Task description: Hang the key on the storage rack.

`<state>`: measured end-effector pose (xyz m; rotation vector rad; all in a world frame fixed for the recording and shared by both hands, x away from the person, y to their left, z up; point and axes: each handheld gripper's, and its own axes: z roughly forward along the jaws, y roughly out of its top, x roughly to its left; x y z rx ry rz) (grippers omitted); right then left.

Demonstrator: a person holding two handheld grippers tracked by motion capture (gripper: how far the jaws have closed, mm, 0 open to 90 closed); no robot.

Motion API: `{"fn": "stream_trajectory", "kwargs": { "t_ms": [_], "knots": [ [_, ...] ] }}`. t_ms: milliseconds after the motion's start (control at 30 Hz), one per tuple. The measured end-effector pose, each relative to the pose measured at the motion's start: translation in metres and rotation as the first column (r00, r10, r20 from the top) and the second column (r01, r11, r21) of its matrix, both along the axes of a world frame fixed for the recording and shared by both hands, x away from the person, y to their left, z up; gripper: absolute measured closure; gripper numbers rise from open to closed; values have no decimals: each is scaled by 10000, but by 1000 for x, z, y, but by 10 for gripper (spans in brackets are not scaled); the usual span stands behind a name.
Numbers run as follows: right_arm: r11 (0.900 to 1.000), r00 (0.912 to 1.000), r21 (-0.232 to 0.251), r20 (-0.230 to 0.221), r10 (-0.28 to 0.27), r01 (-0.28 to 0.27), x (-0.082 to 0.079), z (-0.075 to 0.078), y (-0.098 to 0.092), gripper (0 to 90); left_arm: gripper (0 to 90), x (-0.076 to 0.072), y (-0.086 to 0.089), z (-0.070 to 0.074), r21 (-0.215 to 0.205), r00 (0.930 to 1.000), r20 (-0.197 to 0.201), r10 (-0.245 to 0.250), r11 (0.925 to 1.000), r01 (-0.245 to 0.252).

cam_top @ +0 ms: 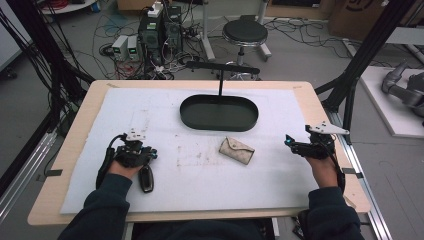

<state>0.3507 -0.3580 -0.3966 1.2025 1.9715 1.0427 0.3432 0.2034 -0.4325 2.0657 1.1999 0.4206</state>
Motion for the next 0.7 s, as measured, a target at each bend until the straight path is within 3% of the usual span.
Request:
{"fn": "stream_trajectory", "kwargs": {
  "t_ms": [200, 433, 533, 567, 633, 700],
  "knots": [
    [10000, 10000, 30, -13, 41, -41, 0, 0, 1, 154, 691, 15, 7, 0, -501, 9982, 167, 572, 9972, -563],
    [9999, 9999, 89, -23, 124, -124, 2, 0, 4, 154, 691, 36, 10, -2, -503, 9924, 386, 1166, 9921, -1146],
    [9998, 9999, 96, -60, 152, -151, 3, 0, 5, 154, 687, 37, 7, -5, -325, 9935, 209, 1121, 9932, -1114],
    [9998, 9998, 63, -56, 183, -182, 4, -1, 6, 154, 669, 37, 7, -5, -325, 9935, 209, 1121, 9932, -1114],
    [9998, 9998, 63, -65, 196, -195, 4, -1, 6, 154, 438, 28, 2, 0, -91, 9890, 207, 1463, 9892, -1461],
    [9998, 9998, 53, -63, 202, -201, 4, -1, 6, 154, 386, 22, 1, 3, -75, 9871, 348, 1560, 9877, -1559]
  ]
}}
